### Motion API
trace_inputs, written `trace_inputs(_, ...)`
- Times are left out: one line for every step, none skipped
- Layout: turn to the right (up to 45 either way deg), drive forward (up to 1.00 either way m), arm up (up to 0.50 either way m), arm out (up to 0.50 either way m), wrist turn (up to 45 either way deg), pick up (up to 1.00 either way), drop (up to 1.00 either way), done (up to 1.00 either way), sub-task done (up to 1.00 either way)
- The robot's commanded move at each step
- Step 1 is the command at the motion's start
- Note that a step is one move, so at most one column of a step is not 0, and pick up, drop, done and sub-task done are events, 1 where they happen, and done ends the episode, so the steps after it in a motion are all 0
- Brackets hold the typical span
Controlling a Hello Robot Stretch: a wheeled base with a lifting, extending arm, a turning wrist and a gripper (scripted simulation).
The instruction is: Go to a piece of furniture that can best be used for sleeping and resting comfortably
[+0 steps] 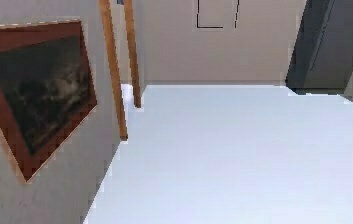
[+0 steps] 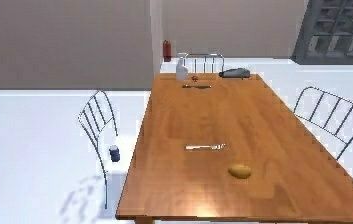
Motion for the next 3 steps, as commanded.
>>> trace_inputs(0.0, 0.2, 0.0, 0.0, 0.0, 0.0, 0.0, 0.0, 0.0)
trace_inputs(45.0, 0.0, 0.0, 0.0, 0.0, 0.0, 0.0, 0.0, 0.0)
trace_inputs(0.0, 1.0, 0.0, 0.0, 0.0, 0.0, 0.0, 0.0, 0.0)
